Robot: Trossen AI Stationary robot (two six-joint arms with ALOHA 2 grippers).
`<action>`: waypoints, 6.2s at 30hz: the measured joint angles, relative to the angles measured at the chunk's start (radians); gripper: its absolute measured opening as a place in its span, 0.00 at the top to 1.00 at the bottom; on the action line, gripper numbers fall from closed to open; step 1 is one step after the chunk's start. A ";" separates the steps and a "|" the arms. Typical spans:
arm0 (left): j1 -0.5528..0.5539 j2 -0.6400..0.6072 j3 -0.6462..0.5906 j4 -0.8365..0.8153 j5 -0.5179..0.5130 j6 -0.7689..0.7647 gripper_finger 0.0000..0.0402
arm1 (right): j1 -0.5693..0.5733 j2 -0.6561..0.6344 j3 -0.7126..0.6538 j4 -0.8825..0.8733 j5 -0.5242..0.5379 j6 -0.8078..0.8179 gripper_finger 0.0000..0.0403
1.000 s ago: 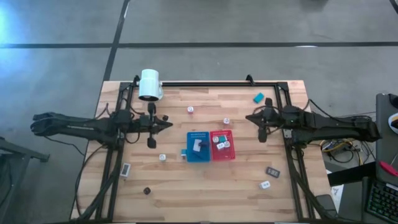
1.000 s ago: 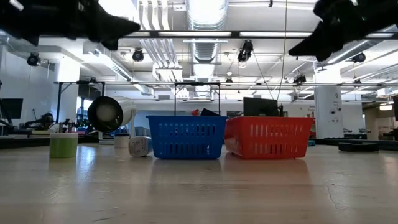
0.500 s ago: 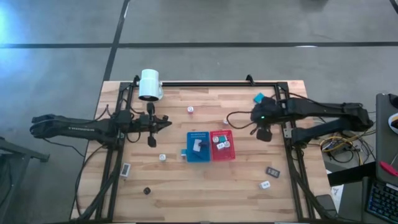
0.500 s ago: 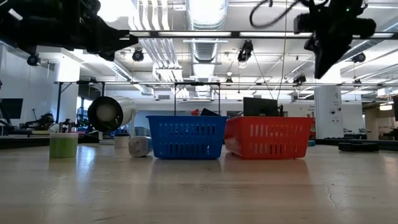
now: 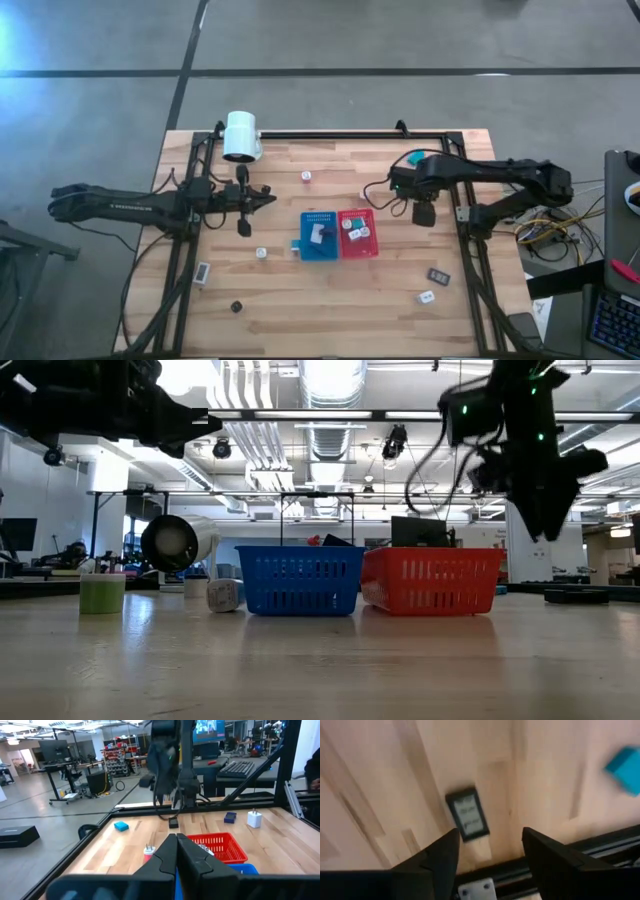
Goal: Sort adapters and digital timers
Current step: Put the black timer into the blue bin
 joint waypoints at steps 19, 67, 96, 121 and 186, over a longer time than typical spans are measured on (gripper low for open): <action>0.000 0.000 0.000 0.000 0.000 0.004 0.98 | -0.066 0.108 -0.159 0.148 -0.132 -0.159 0.38; -0.001 0.000 0.001 0.001 -0.001 0.079 0.98 | -0.079 -0.270 -0.112 0.520 -0.349 -0.031 0.69; -0.306 0.367 0.264 0.059 -0.422 0.853 0.26 | -0.031 0.186 0.032 1.538 -0.967 0.287 0.68; -0.309 0.554 0.433 0.056 -0.502 0.966 0.07 | 0.000 0.447 0.341 1.531 -1.092 0.307 0.68; -0.214 -0.156 -0.108 0.236 -0.186 0.283 0.29 | 0.005 -0.503 -0.706 1.704 -0.297 -0.139 0.69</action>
